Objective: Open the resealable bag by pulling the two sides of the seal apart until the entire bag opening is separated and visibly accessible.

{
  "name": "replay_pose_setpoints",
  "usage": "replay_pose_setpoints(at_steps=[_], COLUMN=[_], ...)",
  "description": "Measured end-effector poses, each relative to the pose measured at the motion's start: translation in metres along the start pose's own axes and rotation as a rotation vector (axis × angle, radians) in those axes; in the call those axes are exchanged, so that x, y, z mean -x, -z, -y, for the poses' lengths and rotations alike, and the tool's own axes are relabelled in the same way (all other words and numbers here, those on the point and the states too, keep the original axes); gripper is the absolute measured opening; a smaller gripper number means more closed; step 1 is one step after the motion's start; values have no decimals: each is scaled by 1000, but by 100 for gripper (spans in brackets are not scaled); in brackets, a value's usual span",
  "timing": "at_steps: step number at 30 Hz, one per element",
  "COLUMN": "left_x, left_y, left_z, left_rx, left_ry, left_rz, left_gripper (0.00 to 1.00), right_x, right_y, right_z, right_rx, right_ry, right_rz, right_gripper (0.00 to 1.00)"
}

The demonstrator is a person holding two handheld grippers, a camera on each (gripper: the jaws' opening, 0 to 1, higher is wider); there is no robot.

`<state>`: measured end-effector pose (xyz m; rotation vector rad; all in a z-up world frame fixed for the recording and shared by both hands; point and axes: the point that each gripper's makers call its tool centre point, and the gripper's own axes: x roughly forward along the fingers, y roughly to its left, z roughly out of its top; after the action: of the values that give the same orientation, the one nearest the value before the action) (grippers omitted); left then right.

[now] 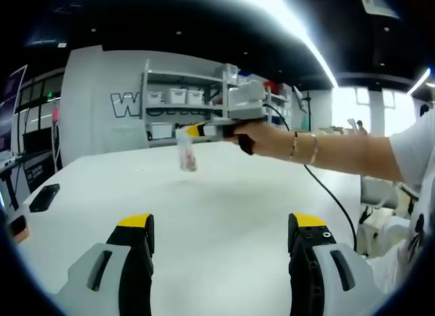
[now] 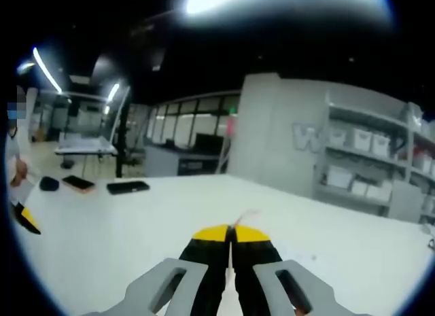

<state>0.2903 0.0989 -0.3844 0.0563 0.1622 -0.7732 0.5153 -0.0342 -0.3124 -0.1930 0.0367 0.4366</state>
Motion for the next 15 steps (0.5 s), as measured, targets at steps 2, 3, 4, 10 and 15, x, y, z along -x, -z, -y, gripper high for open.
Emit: replay_pose_setpoints(at_steps=[2,3,4,10,15], left_x=[-1,-1,-1,-1,-1], left_y=[0,0,0,1,2], left_z=[1,2,2,3,3], left_rx=[-1,-2,-3,-4,-5], left_ry=[3,4,5,5,4], left_rz=[-1,-2,-2,-4,-7], left_gripper=[80,80,80,80,80], right_x=[5,7,10,21,31], right_y=[0,-1,-1,2,6], right_z=[1,1,1,0,-3], right_rx=[-9,-14,-15,-18,-42], right_ry=[-3,-3,-4,-13,-25], right_rz=[7,10,14,22,36], right_gripper=[0,0,0,0,0])
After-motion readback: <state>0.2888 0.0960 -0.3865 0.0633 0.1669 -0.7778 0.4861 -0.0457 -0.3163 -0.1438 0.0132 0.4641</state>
